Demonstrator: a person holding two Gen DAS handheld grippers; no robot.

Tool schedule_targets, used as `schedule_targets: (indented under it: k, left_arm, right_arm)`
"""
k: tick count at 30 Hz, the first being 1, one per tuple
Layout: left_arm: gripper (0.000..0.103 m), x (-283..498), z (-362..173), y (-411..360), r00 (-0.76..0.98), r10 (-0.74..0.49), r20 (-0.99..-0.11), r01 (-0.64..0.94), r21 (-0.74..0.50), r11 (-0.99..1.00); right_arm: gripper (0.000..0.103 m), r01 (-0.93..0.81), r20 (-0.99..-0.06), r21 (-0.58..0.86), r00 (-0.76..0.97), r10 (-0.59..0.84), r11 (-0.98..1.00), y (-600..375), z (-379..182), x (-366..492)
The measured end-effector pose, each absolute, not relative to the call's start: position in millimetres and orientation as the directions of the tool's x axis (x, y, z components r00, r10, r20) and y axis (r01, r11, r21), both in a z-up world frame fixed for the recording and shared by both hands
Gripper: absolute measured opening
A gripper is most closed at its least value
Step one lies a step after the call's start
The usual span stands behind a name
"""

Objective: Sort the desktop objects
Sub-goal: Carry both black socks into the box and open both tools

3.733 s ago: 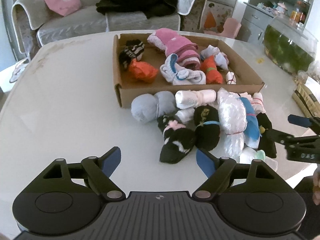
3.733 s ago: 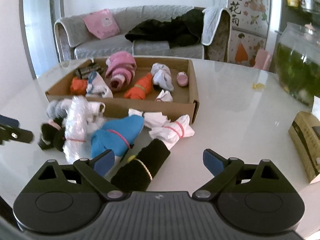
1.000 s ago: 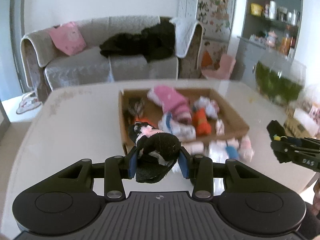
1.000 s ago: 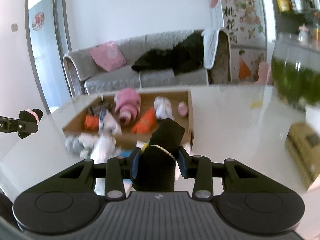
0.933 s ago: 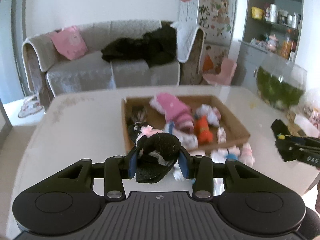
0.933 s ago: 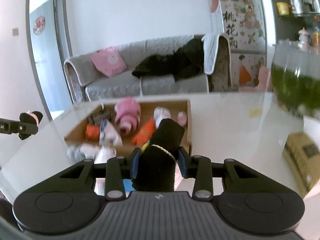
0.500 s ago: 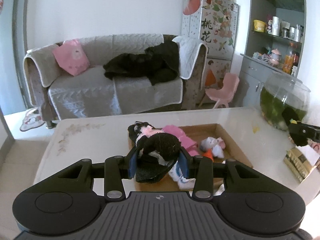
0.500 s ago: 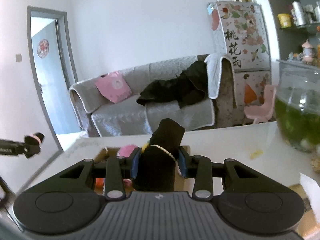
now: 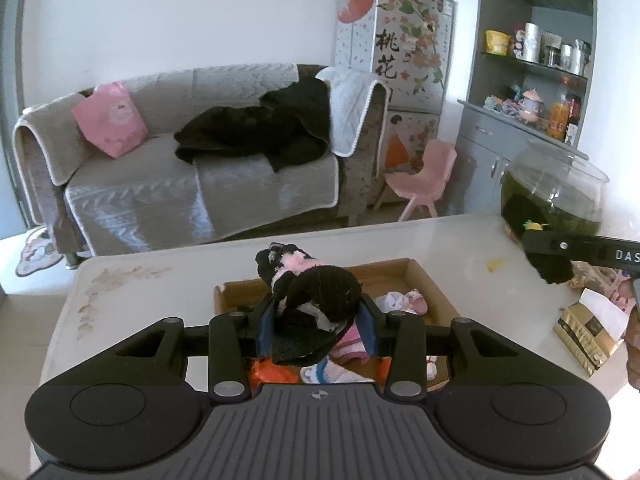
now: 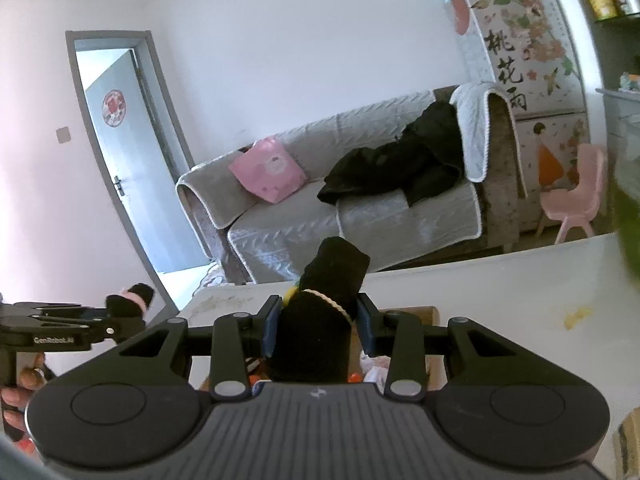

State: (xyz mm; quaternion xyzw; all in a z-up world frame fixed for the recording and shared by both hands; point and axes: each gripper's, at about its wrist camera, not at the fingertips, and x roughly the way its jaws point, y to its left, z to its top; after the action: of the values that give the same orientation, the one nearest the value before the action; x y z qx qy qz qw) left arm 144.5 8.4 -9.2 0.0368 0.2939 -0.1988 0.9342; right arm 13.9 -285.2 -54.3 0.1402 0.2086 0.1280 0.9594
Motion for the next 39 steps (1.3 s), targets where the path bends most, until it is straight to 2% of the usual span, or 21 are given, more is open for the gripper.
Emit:
schedule_targets:
  k: [11, 23, 34, 35, 37, 39]
  left_arm:
    - [0.049, 183.2, -41.9, -9.2, 0.699, -0.363, -0.616, 0.417, -0.060, 0.907]
    - [0.049, 233.5, -94.8, -14.6, 0.638, -0.330, -0.696, 0.401, -0.065, 0.914]
    - [0.050, 272.1, -149.7, -12.7, 0.556, -0.303, -0.774, 0.381, -0.087, 0.920]
    - [0.050, 273.8, -152.0, -13.8, 0.549, -0.302, -0.780, 0.379, -0.090, 0.921]
    - [0.058, 275.6, -157.1, -12.6, 0.545, -0.292, -0.786, 0.372, -0.085, 0.924]
    - [0.059, 274.3, -158.6, -10.9, 0.541, -0.300, -0.786, 0.372, -0.096, 0.923]
  right_arm:
    - [0.036, -0.232, -0.418, 0.345, 0.829, 0.371, 0.909, -266.7, -68.1, 42.8]
    - [0.036, -0.222, -0.538, 0.327, 0.755, 0.374, 0.919, -246.9, -104.0, 89.6]
    - [0.036, -0.211, -0.663, 0.149, 0.703, 0.256, 0.966, -217.8, -137.8, 125.6]
    - [0.041, -0.208, -0.664, 0.129, 0.708, 0.240, 0.970, -216.1, -138.3, 125.5]
    - [0.048, -0.209, -0.660, 0.106, 0.717, 0.226, 0.972, -214.6, -137.2, 125.2]
    - [0.048, -0.213, -0.655, 0.096, 0.722, 0.223, 0.972, -215.3, -134.6, 121.6]
